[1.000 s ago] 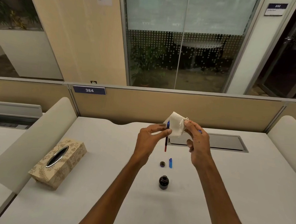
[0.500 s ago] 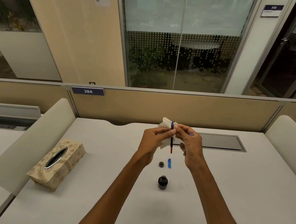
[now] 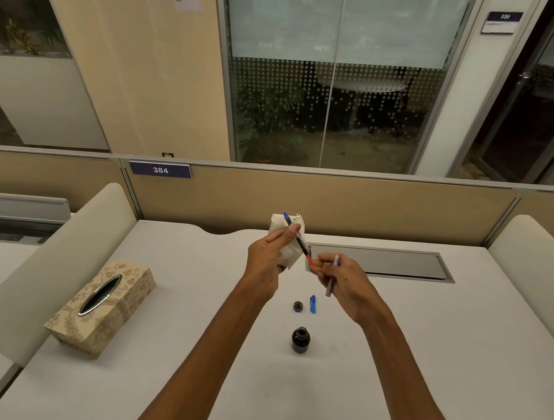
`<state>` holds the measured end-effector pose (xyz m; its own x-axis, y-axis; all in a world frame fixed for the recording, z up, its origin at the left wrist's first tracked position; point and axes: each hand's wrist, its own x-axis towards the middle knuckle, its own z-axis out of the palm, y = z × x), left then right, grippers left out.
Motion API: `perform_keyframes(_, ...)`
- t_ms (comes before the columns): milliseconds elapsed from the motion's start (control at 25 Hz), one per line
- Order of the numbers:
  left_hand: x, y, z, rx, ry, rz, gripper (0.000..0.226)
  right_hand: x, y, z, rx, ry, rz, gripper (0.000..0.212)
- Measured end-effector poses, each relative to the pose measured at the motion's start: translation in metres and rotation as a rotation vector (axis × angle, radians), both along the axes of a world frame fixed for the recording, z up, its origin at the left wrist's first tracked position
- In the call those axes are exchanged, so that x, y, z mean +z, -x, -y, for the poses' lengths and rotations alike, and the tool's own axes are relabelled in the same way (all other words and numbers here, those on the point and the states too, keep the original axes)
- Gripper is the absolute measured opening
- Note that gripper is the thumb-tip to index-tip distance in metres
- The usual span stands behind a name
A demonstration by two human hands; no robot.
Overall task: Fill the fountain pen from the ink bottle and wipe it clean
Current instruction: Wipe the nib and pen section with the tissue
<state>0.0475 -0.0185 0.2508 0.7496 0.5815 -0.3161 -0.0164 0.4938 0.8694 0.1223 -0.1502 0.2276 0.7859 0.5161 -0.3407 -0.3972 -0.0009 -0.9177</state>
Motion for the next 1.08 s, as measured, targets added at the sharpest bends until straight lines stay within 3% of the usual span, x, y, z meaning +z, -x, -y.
perform_keyframes(80, 0.000, 0.000, -0.001, 0.007, 0.067, 0.014, 0.017, -0.011, 0.004, 0.006, 0.133, 0.106, 0.184, 0.031)
perform_keyframes(200, -0.002, -0.001, -0.003, 0.023, 0.136, 0.021, 0.015, -0.016, 0.009, 0.010, 0.125, 0.226, 0.446, 0.042)
perform_keyframes(440, -0.002, -0.003, -0.003, 0.072, 0.171, 0.016, 0.037, -0.011, 0.018, 0.019, -0.027, 0.052, 0.469, 0.018)
perform_keyframes(680, -0.003, -0.006, 0.001, 0.079, 0.180, 0.009, 0.039, -0.009, 0.019, 0.021, -0.063, 0.027, 0.509, 0.017)
perform_keyframes(920, -0.004, -0.006, 0.008, 0.059, 0.162, -0.004, 0.034, -0.014, 0.017, 0.021, -0.063, 0.020, 0.514, 0.017)
perform_keyframes(1080, -0.007, -0.004, 0.013, 0.015, 0.113, 0.010, 0.011, -0.016, 0.014, 0.016, -0.085, 0.021, 0.546, 0.023)
